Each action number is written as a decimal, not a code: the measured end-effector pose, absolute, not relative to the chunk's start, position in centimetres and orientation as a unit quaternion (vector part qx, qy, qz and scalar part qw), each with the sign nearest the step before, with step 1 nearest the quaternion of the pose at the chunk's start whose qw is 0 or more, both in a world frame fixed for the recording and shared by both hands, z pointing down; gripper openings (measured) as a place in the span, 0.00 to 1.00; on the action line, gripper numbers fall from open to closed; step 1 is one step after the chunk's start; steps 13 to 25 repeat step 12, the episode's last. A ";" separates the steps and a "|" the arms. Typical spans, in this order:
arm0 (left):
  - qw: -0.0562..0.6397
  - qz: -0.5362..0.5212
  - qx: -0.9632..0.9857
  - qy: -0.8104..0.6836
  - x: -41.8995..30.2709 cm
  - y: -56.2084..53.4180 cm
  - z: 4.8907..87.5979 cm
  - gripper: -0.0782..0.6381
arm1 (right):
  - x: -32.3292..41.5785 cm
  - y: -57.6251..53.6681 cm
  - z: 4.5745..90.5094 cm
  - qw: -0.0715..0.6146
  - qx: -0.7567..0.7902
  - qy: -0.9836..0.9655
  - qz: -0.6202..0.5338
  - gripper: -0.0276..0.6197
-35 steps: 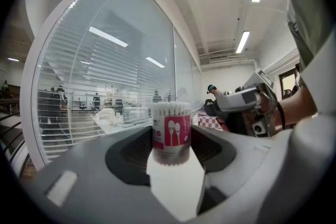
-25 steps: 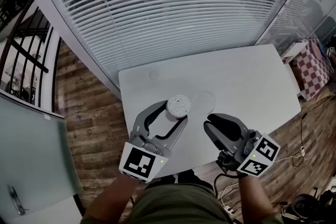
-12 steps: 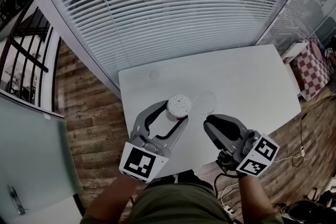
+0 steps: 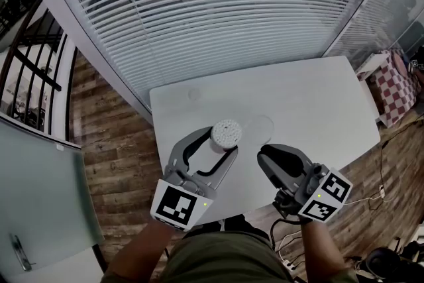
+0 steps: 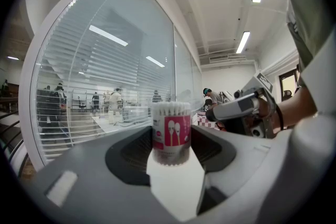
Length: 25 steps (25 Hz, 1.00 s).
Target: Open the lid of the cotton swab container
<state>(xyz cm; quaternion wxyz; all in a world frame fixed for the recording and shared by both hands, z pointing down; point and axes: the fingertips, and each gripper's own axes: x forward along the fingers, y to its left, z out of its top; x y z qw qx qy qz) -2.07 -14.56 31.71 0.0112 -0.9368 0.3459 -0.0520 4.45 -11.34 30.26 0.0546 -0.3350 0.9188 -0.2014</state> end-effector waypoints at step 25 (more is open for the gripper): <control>0.012 -0.052 -0.937 0.345 -1.9 -14.8 31.7 0.44 | 4.5 -11.6 30.5 0.054 -0.335 0.918 -0.205 0.15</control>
